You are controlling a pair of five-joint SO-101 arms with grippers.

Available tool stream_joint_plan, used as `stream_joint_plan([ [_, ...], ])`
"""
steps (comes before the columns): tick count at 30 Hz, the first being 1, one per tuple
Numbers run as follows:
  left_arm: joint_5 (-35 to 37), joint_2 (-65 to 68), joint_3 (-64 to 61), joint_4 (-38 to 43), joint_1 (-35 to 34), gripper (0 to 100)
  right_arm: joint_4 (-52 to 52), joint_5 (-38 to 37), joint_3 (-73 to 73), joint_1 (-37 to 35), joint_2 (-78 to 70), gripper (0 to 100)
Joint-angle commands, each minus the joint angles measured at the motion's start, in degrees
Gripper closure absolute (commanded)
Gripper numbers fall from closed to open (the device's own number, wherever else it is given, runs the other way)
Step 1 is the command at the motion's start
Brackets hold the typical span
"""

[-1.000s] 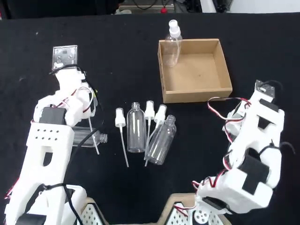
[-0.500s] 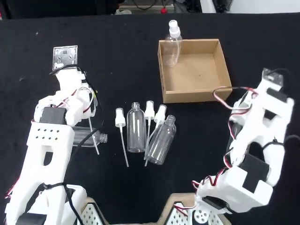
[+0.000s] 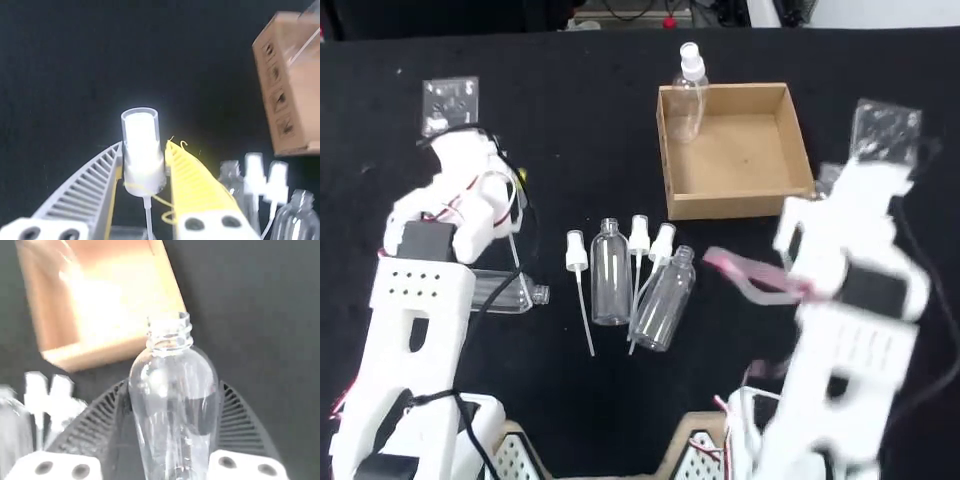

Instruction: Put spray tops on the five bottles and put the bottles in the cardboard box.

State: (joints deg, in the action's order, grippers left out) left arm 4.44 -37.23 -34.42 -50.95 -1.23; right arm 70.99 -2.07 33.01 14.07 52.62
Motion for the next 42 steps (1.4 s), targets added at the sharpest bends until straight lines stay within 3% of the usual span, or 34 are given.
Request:
stream_joint_plan([
  [1, 0.4, -1.6, 8.9, 1.1, 0.7, 92, -9.8, 1.0, 7.9, -8.0, 17.0, 79.8],
  [8, 0.5, -1.7, 17.7, 1.1, 0.7, 92, -31.0, 0.7, 30.3, -21.9, 37.8, 79.8],
  [16, 5.5, -14.6, 16.5, 5.3, 3.6, 92, -39.6, 1.1, 40.0, -30.9, 42.7, 79.8],
  [21, 5.6, -26.2, 6.6, 17.5, 10.2, 92, -40.7, 1.1, 40.7, -34.3, 42.7, 79.8],
  [28, 5.6, -30.8, -5.3, 45.0, 15.5, 92, -40.6, 1.1, 43.4, -38.0, 43.0, 79.8],
  [34, 5.5, -29.6, -6.0, 49.4, 21.2, 92, -40.8, 1.1, 43.5, -39.3, 43.0, 79.8],
  [42, -11.5, -14.5, 0.7, 51.3, 28.3, 92, -40.7, 1.1, 43.5, -39.1, 43.0, 79.8],
])
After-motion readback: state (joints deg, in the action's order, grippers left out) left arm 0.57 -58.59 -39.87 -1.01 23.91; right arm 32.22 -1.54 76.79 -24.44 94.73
